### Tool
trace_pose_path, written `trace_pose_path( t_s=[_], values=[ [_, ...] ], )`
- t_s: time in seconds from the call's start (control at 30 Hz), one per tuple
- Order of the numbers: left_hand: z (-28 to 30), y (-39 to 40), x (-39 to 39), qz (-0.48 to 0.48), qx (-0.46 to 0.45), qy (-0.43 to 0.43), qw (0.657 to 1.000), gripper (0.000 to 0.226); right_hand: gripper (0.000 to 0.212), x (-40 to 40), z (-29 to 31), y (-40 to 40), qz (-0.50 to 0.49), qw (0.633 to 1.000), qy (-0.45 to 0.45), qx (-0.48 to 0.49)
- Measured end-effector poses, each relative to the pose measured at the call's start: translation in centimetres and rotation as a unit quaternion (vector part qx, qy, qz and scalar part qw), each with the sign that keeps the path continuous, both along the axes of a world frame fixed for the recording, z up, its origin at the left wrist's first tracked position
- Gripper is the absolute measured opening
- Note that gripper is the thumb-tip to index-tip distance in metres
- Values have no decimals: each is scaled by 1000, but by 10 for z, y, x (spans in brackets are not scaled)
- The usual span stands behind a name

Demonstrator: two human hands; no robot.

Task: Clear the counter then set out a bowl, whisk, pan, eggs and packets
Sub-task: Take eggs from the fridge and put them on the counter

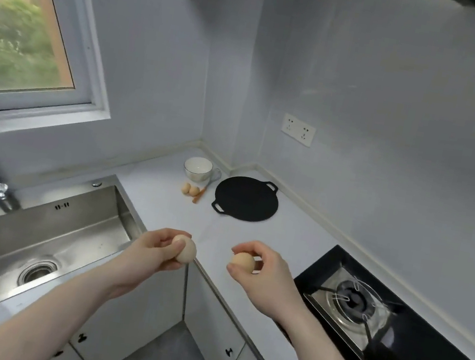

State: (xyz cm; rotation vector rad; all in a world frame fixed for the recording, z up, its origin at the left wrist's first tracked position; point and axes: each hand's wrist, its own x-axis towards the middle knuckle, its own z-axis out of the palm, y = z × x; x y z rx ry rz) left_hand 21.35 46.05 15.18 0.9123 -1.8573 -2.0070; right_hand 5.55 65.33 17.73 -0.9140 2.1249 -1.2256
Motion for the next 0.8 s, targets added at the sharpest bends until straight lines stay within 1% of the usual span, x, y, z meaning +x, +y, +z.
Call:
trace_pose_path(
  t_s=[0.1,0.37,0.43,0.63,0.8],
  values=[
    [-2,-27,-24,27,-1,-14,1000,21,27,-31,-9,-37,20,1000,-9,5],
    [-25,-90,-57,75,-6,-43,996,20,27,-90,-37,-124,57,997,-38,41],
    [-33,-116,-65,84,-8,-51,995,21,28,-102,-45,-150,67,996,-43,49],
    [-72,-194,-97,76,5,-80,994,21,29,-131,-78,-222,46,995,-59,69],
    [-114,-265,-129,74,23,-115,990,21,44,-154,-113,-288,16,992,-78,102]
  ],
)
